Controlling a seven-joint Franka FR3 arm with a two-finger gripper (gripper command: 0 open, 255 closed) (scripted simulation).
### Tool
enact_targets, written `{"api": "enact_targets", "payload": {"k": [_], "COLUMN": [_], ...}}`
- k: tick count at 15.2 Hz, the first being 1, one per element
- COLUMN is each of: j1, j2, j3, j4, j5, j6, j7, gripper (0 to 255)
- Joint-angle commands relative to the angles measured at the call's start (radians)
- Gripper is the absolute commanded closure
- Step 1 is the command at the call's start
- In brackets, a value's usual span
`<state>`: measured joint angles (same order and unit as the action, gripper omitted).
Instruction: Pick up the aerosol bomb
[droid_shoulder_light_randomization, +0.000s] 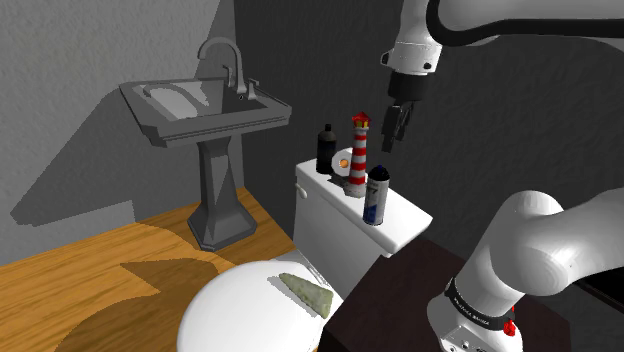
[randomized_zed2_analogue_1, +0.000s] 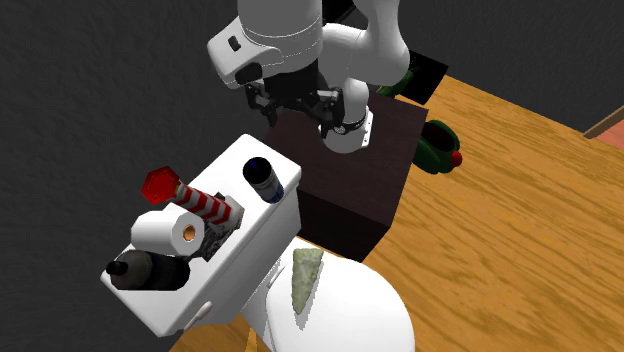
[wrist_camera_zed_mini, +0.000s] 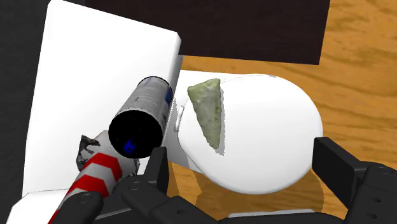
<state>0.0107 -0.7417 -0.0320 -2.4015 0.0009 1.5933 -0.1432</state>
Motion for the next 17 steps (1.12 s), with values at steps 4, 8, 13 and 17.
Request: {"api": "enact_targets", "payload": {"k": [4, 8, 13, 17], "j1": [-0.002, -0.013, -0.037, -0.039], "j2": [0.073, 0.178, 0.307, 0.329], "j3": [0.01, 0.022, 0.034, 0.032], "j4": [-0.03, -0.063, -0.087, -0.123], "j5": [-0.088, -0.214, -0.37, -0.379], "j6": [0.055, 0.136, 0.232, 0.287], "j7": [-0.055, -0.112, -0.148, -0.129], "gripper": [0, 0, 0, 0]}}
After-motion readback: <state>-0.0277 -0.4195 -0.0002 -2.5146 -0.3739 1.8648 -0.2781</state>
